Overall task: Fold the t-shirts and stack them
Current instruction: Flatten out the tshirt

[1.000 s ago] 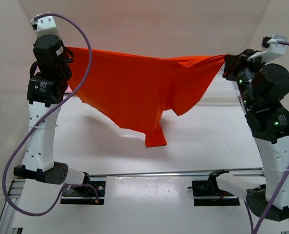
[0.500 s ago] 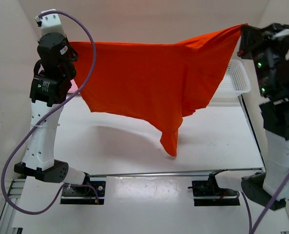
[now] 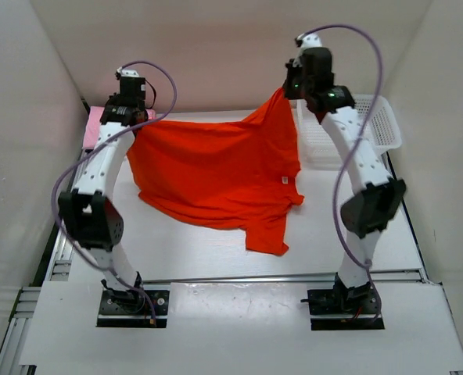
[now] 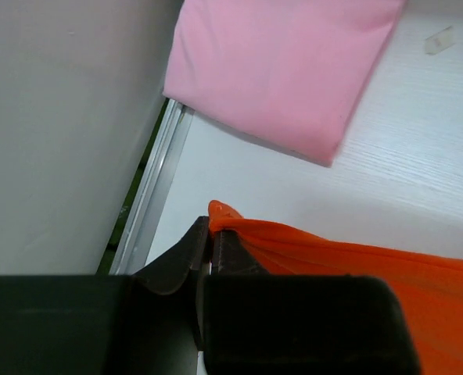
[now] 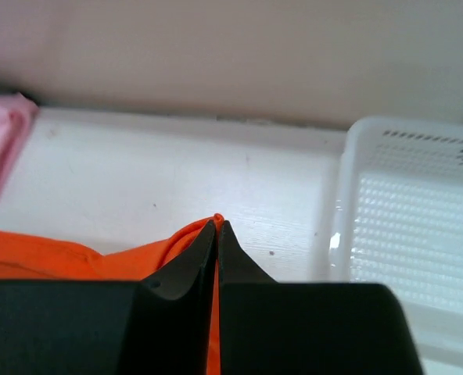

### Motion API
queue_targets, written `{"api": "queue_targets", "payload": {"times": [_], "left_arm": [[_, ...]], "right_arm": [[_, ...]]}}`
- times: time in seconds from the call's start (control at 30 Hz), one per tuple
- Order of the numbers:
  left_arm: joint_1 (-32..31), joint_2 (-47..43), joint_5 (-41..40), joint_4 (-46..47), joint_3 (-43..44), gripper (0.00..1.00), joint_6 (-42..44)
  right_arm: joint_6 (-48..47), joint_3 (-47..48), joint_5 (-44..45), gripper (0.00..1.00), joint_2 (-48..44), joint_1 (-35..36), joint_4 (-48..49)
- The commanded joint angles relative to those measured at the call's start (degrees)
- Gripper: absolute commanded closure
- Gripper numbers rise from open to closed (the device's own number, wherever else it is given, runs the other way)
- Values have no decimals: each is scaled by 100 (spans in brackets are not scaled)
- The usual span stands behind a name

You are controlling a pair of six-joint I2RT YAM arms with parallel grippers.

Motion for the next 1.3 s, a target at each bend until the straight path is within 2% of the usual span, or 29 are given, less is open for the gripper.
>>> {"api": "queue_targets", "payload": {"times": [0.0, 0.13, 0.33, 0.4, 0.5, 0.67, 0.77, 0.9, 1.0, 1.1, 1.27], "left_arm": [[240, 634, 207, 56, 552, 89, -5], [294, 1924, 208, 56, 1570, 89, -5], [408, 3095, 95, 56, 2555, 89, -5], [460, 3246, 94, 108, 2768, 89, -5], [461, 3317, 94, 257, 2909, 89, -5], [461, 3317, 94, 434, 2857, 89, -5], [461, 3062, 146, 486, 2550, 89, -5], [461, 2527, 304, 486, 1699, 89, -5], [461, 2359, 305, 486, 1266, 89, -5], [461, 2297, 305, 486, 1266, 89, -5], [408, 2911, 165, 486, 2169, 88, -5]], "right_arm": [[131, 551, -226, 99, 722, -17, 360], [405, 912, -121, 99, 1662, -17, 712], [782, 964, 713, 99, 2112, -131, 835], [984, 965, 1056, 99, 2113, -254, 783], [1433, 860, 1286, 99, 1938, -508, 607], [1618, 395, 847, 99, 1437, -676, 607], [1618, -71, 495, 99, 1103, -676, 545], [1618, -904, 249, 99, 673, -510, 493], [1548, -1153, 126, 99, 558, -369, 493], [1486, -1153, 126, 99, 557, -202, 493], [1538, 40, -50, 99, 1459, -140, 493]]}}
